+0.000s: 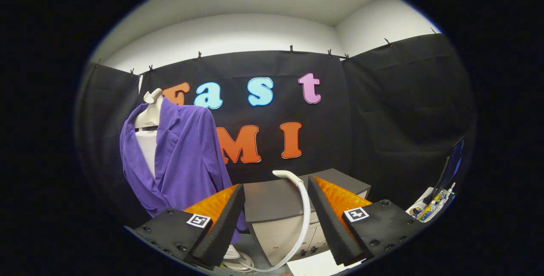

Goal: Iron the clothes twice with a garment steamer, once on the left side and once on the right side.

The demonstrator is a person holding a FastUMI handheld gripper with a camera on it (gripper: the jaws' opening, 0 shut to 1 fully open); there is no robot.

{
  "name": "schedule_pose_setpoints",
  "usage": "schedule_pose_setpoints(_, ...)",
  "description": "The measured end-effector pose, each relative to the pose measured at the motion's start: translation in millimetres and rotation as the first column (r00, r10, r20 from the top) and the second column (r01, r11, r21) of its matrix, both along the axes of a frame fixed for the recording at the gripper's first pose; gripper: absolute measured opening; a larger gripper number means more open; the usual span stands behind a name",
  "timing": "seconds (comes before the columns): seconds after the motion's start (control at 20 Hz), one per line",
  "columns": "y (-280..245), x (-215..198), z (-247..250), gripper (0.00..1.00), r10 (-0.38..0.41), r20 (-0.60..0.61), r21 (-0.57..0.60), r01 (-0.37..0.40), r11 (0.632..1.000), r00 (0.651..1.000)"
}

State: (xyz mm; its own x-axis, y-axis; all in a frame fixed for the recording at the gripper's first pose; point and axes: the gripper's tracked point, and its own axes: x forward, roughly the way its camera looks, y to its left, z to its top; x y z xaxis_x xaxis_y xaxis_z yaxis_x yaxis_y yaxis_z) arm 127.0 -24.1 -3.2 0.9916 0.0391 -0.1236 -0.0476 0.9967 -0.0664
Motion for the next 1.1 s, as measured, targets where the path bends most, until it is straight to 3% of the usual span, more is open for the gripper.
schedule_pose_setpoints(0.4, -24, 140, -31, 0.99, 0.071, -0.111, -0.043, -0.076, 0.996, 0.991)
schedule_pose_setpoints(0.6, -39, 212, -43, 0.98, 0.078, -0.112, -0.083, -0.088, 0.993, 0.991)
schedule_pose_setpoints(0.85, -42, 279, -72, 0.99, 0.101, -0.168, -0.065, -0.114, 0.991, 0.981)
schedule_pose_setpoints(1.1, -58, 335, -124, 0.99, 0.078, -0.298, -0.054, -0.098, 0.994, 0.951)
